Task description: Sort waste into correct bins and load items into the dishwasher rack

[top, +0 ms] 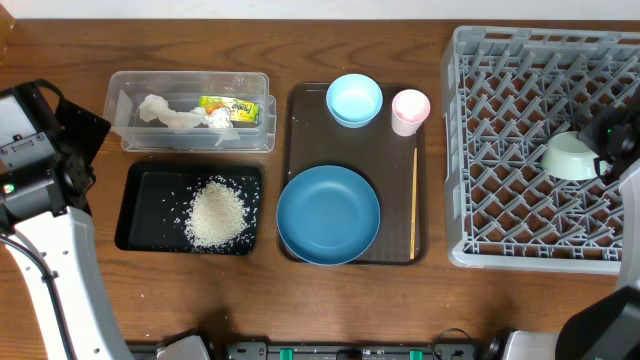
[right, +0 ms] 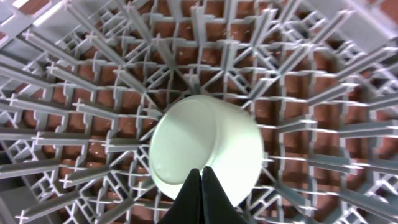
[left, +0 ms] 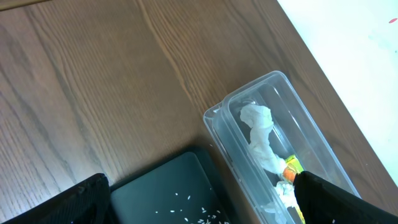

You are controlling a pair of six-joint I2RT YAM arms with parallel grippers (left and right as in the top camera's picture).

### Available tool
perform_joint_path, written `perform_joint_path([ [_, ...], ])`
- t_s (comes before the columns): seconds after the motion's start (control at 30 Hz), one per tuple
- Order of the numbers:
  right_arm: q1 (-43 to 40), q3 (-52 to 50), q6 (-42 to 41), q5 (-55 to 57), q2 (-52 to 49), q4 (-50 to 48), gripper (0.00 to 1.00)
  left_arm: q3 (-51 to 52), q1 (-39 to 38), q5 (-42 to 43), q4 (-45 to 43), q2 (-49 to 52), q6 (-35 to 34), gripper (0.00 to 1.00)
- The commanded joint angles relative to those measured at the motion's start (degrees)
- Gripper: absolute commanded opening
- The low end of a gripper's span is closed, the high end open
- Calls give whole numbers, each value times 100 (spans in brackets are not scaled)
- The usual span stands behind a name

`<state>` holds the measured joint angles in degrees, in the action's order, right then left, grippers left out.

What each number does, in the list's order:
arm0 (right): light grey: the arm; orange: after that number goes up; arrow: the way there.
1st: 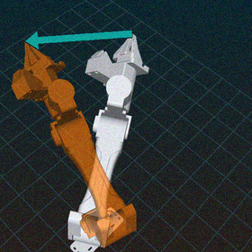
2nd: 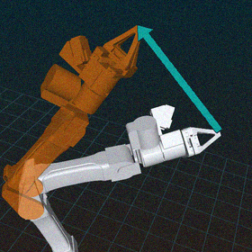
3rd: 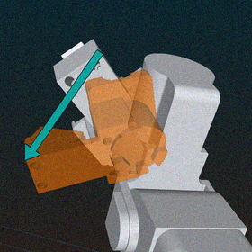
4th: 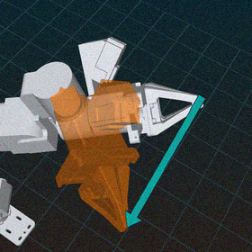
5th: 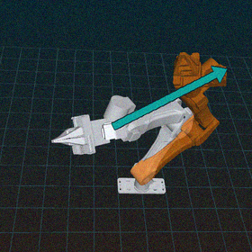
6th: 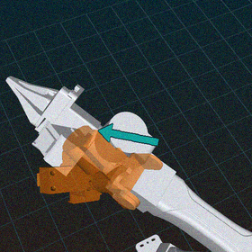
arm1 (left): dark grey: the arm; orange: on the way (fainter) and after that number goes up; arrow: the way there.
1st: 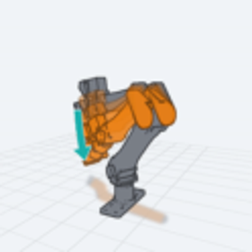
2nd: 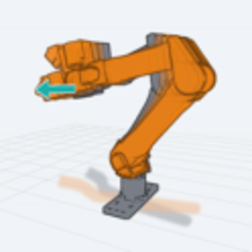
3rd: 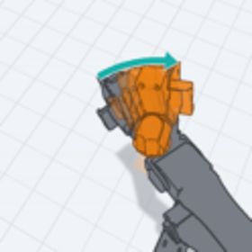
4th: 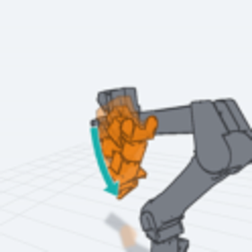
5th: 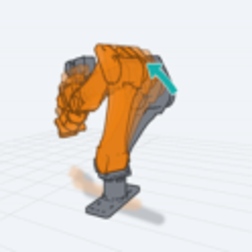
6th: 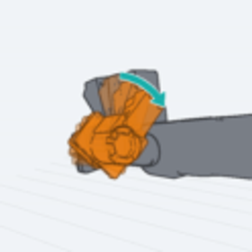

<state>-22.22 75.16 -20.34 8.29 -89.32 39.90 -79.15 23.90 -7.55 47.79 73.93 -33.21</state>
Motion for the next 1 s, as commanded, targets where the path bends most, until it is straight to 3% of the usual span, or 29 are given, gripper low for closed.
perform_joint_path([
  [0.0, 17, -22, 74, -251, -380, -39, 1, -57, 26, -66, 17, 22, -31, 96],
  [0.4, 15, -22, 219, 284, -1298, -116, 1, -57, 26, -66, 17, 22, -31, 96],
  [0.67, 11, -20, 63, 931, -907, -15, 1, -57, 26, -66, 17, 22, -31, 96],
  [0.97, 13, -20, -197, 911, -280, 179, 1, -57, 24, -66, 17, 22, -31, 96],
])
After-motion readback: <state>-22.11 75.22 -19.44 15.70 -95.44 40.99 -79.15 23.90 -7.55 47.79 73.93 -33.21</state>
